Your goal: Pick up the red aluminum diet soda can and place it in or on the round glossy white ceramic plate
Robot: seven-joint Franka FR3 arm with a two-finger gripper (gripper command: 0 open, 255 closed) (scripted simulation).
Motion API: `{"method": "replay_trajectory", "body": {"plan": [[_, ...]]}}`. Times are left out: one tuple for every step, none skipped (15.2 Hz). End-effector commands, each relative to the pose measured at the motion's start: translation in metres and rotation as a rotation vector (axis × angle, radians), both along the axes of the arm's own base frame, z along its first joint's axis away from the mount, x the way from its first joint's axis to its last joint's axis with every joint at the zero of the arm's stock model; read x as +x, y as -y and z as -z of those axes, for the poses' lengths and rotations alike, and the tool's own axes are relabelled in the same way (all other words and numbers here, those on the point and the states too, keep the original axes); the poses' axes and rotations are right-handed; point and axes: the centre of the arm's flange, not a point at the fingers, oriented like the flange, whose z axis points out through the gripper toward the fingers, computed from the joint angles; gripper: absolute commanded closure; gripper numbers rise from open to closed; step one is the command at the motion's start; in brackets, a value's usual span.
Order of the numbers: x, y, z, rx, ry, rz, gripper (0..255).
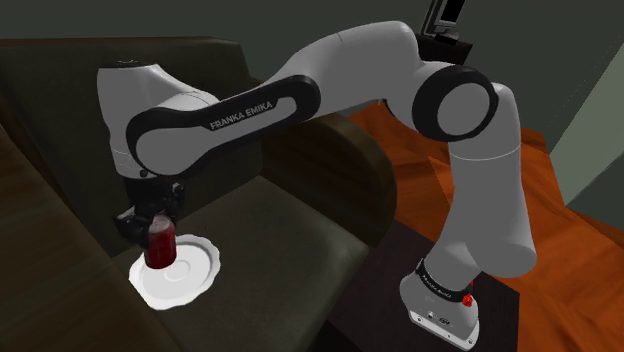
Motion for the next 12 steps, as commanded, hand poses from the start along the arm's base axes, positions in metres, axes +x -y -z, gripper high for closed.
{"method": "replay_trajectory", "body": {"plan": [[0.001,0.000,0.009,0.001,0.001,0.000,255],[0.001,0.000,0.015,0.001,0.001,0.000,255],[0.001,0.000,0.020,0.001,0.001,0.000,255],[0.001,0.000,0.025,0.001,0.001,0.000,255],[0.001,0.000,0.030,0.001,0.001,0.000,255],[0.001,0.000,0.036,0.001,0.001,0.000,255],[0.001,0.000,0.041,0.001,0.001,0.000,255],[0.001,0.000,0.046,0.001,0.001,0.000,255],[0.001,0.000,0.052,0.001,0.001,0.000,255],[0.001,0.000,0.057,0.001,0.001,0.000,255],[0.001,0.000,0.060,0.001,0.001,0.000,255],[0.001,0.000,0.060,0.001,0.001,0.000,255]]}}
